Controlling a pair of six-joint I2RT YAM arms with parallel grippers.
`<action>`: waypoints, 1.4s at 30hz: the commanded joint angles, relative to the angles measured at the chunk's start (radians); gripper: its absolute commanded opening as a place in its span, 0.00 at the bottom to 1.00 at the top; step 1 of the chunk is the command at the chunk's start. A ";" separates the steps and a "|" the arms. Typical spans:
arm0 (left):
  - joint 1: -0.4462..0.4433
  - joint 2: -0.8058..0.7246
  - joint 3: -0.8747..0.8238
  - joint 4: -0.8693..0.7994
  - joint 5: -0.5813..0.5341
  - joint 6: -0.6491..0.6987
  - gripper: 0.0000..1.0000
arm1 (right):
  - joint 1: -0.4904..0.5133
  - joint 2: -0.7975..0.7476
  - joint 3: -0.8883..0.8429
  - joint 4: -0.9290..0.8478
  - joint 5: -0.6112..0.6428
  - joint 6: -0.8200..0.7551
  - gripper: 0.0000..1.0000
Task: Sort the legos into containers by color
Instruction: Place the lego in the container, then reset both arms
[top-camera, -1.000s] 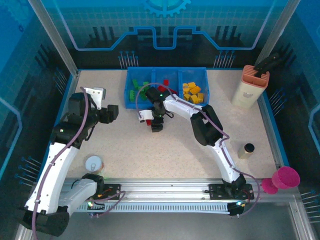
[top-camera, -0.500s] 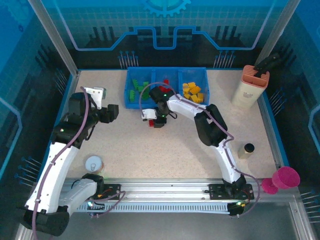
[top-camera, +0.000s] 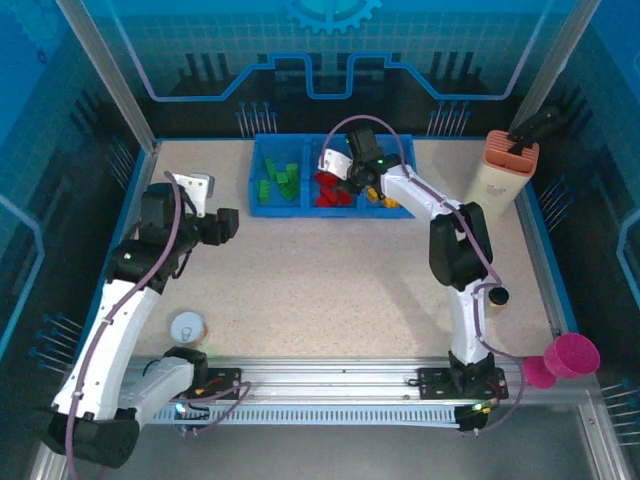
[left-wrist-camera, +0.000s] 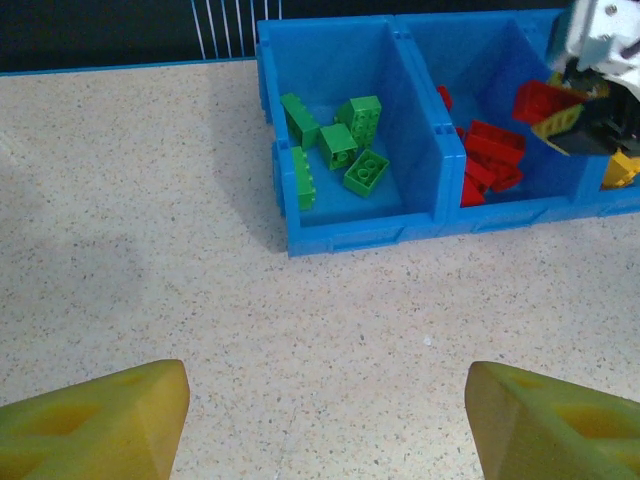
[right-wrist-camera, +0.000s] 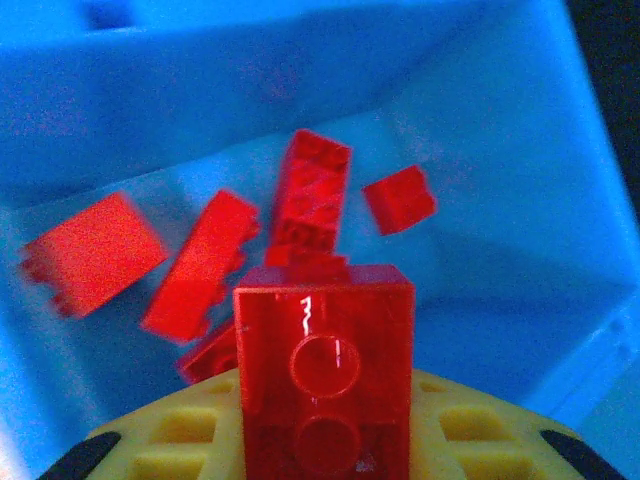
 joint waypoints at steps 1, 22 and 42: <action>0.011 0.012 0.007 0.006 -0.002 0.018 0.74 | 0.001 0.082 0.084 0.137 0.106 0.034 0.28; 0.016 0.033 0.011 0.014 0.007 -0.002 0.75 | -0.020 0.337 0.463 0.096 0.148 -0.065 0.62; 0.027 -0.041 -0.127 0.235 -0.125 -0.101 0.99 | 0.000 -0.678 -0.570 0.260 0.212 0.365 1.00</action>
